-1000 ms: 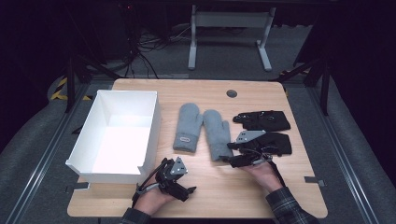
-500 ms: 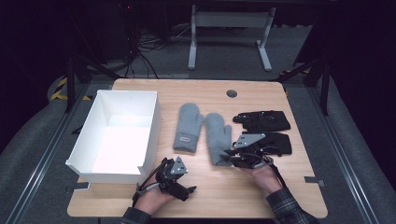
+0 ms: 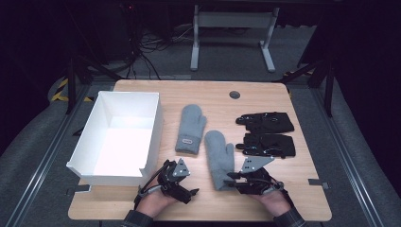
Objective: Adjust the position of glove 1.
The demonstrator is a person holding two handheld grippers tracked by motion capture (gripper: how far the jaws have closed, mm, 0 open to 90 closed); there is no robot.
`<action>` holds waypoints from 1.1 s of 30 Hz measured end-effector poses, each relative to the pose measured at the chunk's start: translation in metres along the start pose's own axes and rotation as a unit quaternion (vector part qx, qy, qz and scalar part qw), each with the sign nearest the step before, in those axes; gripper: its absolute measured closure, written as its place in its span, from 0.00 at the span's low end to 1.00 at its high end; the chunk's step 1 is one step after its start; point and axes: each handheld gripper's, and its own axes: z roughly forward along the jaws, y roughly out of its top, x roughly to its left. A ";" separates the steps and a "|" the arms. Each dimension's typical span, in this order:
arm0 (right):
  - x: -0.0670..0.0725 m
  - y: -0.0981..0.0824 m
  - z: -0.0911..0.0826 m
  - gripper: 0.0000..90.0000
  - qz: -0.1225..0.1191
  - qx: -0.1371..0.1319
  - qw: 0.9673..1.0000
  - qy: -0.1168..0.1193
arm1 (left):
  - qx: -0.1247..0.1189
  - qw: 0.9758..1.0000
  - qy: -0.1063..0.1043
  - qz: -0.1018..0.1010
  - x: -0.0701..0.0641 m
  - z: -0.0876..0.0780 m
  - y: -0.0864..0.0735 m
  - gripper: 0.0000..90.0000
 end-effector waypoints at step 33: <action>-0.076 0.022 0.035 1.00 0.019 0.020 0.999 -0.035 | 0.000 1.000 0.000 0.000 0.000 0.000 0.000 0.01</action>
